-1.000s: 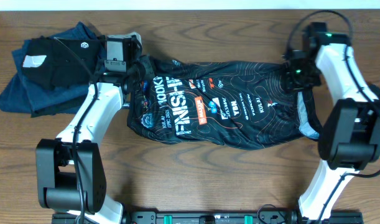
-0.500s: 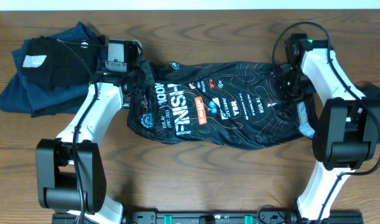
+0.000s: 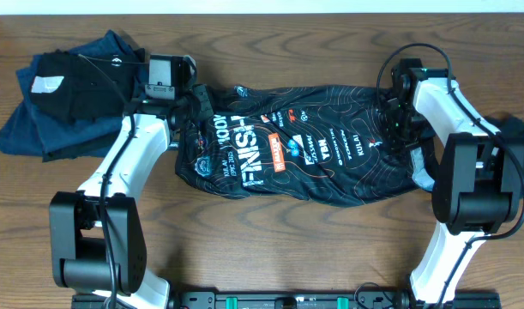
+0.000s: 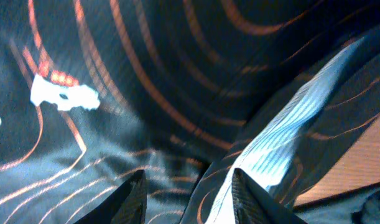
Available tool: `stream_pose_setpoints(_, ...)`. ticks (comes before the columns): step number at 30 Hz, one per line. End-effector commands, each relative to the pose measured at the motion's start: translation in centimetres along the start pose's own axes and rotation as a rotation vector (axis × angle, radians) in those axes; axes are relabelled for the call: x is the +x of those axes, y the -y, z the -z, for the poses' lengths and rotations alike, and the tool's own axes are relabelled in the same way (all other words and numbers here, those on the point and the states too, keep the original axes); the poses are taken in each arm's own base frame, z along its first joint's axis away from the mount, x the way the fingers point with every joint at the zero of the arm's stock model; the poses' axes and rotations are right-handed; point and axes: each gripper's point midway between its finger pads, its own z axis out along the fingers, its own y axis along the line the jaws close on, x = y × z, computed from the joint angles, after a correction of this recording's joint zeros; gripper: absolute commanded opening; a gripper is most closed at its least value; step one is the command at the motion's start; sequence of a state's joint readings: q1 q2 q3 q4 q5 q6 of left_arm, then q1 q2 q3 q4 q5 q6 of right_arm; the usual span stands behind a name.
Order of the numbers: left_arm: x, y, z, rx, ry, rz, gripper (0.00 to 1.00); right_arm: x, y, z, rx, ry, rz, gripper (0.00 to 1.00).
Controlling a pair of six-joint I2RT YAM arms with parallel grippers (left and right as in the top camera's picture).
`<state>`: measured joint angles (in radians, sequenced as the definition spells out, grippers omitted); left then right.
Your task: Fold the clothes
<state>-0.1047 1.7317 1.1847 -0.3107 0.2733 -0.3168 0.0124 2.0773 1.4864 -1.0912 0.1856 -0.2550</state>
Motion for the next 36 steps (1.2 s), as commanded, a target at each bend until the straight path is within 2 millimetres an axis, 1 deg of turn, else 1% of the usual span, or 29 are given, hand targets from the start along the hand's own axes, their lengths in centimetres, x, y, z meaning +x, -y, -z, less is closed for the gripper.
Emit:
stream_pose_setpoints(1,-0.8,-0.2,0.3,-0.01,0.018,-0.003,0.06,-0.2,0.7,0.2,0.03,0.016,-0.042,0.4)
stream_pose_setpoints(4,-0.8,-0.1,0.3,-0.01,0.019,-0.003,0.06,-0.6,0.8,0.2,0.035,0.03,-0.045,0.36)
stream_pose_setpoints(8,-0.8,-0.2,0.3,-0.01,0.018,-0.003,0.06,-1.0,0.8,0.2,0.031,0.047,-0.047,0.34)
stream_pose_setpoints(12,-0.8,-0.2,0.3,-0.01,0.018,-0.003,0.06,-1.5,0.5,0.3,0.024,0.068,-0.045,0.34)
stream_pose_setpoints(19,-0.8,-0.2,0.3,-0.01,0.018,-0.003,0.06,-1.9,0.2,0.3,0.002,0.085,-0.043,0.34)
stream_pose_setpoints(24,-0.6,-0.2,0.3,-0.012,0.014,-0.003,0.06,-1.9,-0.1,0.3,-0.012,0.088,-0.041,0.31)
stream_pose_setpoints(31,-0.3,-0.3,0.3,-0.017,0.0,0.001,0.06,-1.9,-0.2,0.2,-0.016,0.085,-0.041,0.32)
stream_pose_setpoints(36,-0.3,-0.4,0.3,-0.018,-0.002,0.001,0.06,-1.5,-0.4,-0.4,-0.02,0.069,-0.038,0.32)
